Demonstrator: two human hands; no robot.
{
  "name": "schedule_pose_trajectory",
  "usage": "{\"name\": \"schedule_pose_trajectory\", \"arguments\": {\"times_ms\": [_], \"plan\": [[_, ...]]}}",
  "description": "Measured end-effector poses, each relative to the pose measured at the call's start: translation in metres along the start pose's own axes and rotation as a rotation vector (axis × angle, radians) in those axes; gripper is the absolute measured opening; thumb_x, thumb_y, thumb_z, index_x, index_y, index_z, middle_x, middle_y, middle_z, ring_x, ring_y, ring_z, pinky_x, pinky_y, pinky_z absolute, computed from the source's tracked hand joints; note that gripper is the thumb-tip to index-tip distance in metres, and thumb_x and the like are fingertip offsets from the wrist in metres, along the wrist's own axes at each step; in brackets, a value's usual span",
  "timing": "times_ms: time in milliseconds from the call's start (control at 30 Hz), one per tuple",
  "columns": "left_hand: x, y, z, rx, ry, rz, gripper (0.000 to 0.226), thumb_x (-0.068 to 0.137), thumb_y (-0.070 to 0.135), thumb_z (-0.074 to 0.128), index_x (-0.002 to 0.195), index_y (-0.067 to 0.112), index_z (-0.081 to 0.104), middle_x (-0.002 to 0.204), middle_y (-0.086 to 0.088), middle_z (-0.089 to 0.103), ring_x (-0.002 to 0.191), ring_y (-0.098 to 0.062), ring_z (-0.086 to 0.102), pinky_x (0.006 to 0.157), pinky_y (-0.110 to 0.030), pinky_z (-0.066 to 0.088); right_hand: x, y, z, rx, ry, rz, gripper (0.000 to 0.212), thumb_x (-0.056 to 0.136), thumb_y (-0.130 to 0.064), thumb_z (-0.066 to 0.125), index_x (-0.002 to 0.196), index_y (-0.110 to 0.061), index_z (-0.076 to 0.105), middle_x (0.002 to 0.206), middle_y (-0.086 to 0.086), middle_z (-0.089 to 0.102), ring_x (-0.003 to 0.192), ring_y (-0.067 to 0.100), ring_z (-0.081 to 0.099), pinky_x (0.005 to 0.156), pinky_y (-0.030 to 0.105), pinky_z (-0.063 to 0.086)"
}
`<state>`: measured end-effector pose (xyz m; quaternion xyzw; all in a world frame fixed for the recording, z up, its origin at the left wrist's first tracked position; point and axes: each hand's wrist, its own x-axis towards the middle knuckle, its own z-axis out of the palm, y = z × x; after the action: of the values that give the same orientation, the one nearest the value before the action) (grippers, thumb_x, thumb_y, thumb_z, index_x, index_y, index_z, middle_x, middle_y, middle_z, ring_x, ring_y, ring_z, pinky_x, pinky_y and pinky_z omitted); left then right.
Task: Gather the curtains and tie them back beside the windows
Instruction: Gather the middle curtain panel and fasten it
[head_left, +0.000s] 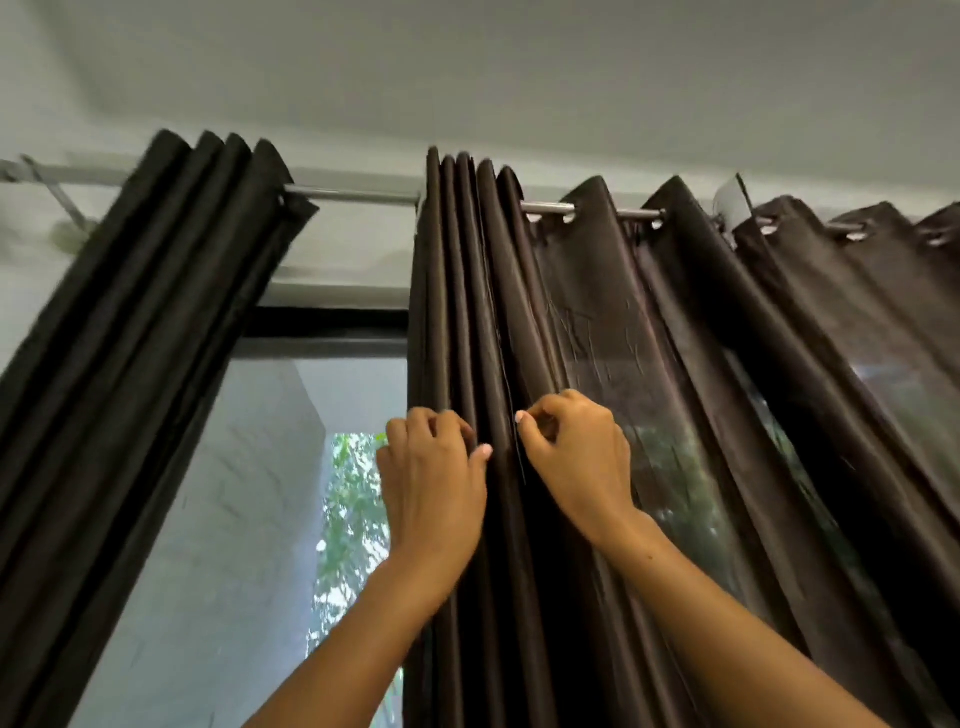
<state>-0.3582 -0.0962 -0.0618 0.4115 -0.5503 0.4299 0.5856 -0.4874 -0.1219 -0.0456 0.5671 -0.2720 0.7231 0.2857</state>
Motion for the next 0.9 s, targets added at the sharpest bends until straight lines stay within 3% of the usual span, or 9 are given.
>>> {"name": "schedule_pose_trajectory", "arguments": {"times_ms": [133, 300, 467, 567, 667, 733, 800, 833, 900], "plan": [[0.016, -0.002, 0.01, 0.013, -0.11, -0.037, 0.041, 0.091, 0.053, 0.044, 0.118, 0.022, 0.046, 0.124, -0.004, 0.045, 0.115, -0.023, 0.036, 0.092, -0.031, 0.037, 0.026, -0.007, 0.011, -0.035, -0.027, 0.02, 0.024, 0.093, -0.039, 0.054, 0.095, -0.02, 0.068, 0.096, -0.005, 0.059, 0.076, 0.012, 0.054, 0.062, 0.025, 0.035], [0.039, 0.01, 0.024, 0.04, -0.235, -0.061, 0.05, 0.09, 0.053, 0.047, 0.129, 0.022, 0.038, 0.14, -0.016, 0.031, 0.125, -0.032, 0.027, 0.099, -0.04, 0.036, 0.066, 0.001, 0.01, -0.218, -0.081, 0.055, 0.03, 0.091, -0.036, 0.057, 0.117, -0.02, 0.059, 0.124, 0.007, 0.052, 0.115, 0.028, 0.049, 0.091, 0.039, 0.042], [0.059, 0.009, 0.03, 0.064, -0.174, -0.092, 0.052, 0.089, 0.045, 0.057, 0.128, 0.016, 0.04, 0.13, -0.012, 0.045, 0.123, -0.029, 0.033, 0.094, -0.038, 0.041, 0.09, 0.012, 0.014, -0.164, -0.283, 0.111, 0.036, 0.086, -0.037, 0.067, 0.118, -0.023, 0.061, 0.121, 0.003, 0.059, 0.113, 0.025, 0.055, 0.086, 0.035, 0.045], [0.064, -0.002, 0.026, -0.004, -0.127, -0.112, 0.043, 0.088, 0.027, 0.064, 0.123, 0.014, 0.044, 0.118, -0.01, 0.055, 0.116, -0.028, 0.042, 0.087, -0.036, 0.044, 0.085, 0.015, 0.021, -0.407, -0.192, -0.155, 0.031, 0.082, -0.017, 0.07, 0.112, -0.014, 0.063, 0.132, 0.007, 0.046, 0.12, 0.028, 0.044, 0.083, 0.036, 0.045], [0.065, -0.015, 0.023, -0.077, -0.064, -0.098, 0.032, 0.081, -0.003, 0.056, 0.111, 0.007, 0.052, 0.101, -0.012, 0.06, 0.088, -0.025, 0.054, 0.076, -0.037, 0.047, 0.084, 0.014, 0.032, -0.407, -0.192, -0.401, 0.025, 0.081, -0.002, 0.06, 0.104, -0.009, 0.066, 0.128, 0.007, 0.053, 0.115, 0.03, 0.052, 0.074, 0.038, 0.048], [0.065, -0.024, 0.022, -0.113, -0.024, -0.087, 0.034, 0.075, -0.011, 0.051, 0.106, 0.004, 0.056, 0.094, -0.014, 0.061, 0.08, -0.027, 0.057, 0.072, -0.039, 0.049, 0.081, 0.008, 0.038, -0.331, -0.295, -0.342, 0.019, 0.095, -0.021, 0.05, 0.105, -0.011, 0.064, 0.113, 0.009, 0.062, 0.103, 0.031, 0.059, 0.07, 0.036, 0.045], [0.065, -0.034, 0.02, -0.106, 0.003, -0.082, 0.038, 0.074, -0.012, 0.053, 0.107, 0.006, 0.058, 0.091, -0.013, 0.063, 0.077, -0.026, 0.06, 0.067, -0.035, 0.051, 0.076, -0.002, 0.047, -0.243, -0.373, -0.207, 0.041, 0.098, -0.045, 0.041, 0.096, -0.008, 0.06, 0.099, 0.01, 0.064, 0.091, 0.031, 0.061, 0.065, 0.032, 0.039], [0.065, -0.039, 0.02, -0.105, 0.006, -0.085, 0.039, 0.075, -0.013, 0.053, 0.108, 0.008, 0.059, 0.09, -0.012, 0.063, 0.075, -0.024, 0.06, 0.065, -0.033, 0.051, 0.075, -0.006, 0.053, -0.202, -0.373, -0.149, 0.047, 0.096, -0.052, 0.04, 0.095, -0.008, 0.057, 0.098, 0.01, 0.063, 0.091, 0.031, 0.061, 0.065, 0.032, 0.038], [0.065, -0.048, 0.02, -0.106, 0.0, -0.078, 0.039, 0.076, -0.009, 0.055, 0.109, 0.011, 0.059, 0.091, -0.01, 0.063, 0.077, -0.023, 0.061, 0.066, -0.032, 0.052, 0.075, -0.015, 0.067, -0.136, -0.42, -0.026, 0.054, 0.093, -0.054, 0.046, 0.112, -0.004, 0.052, 0.11, 0.012, 0.059, 0.102, 0.032, 0.059, 0.072, 0.035, 0.041]]}}
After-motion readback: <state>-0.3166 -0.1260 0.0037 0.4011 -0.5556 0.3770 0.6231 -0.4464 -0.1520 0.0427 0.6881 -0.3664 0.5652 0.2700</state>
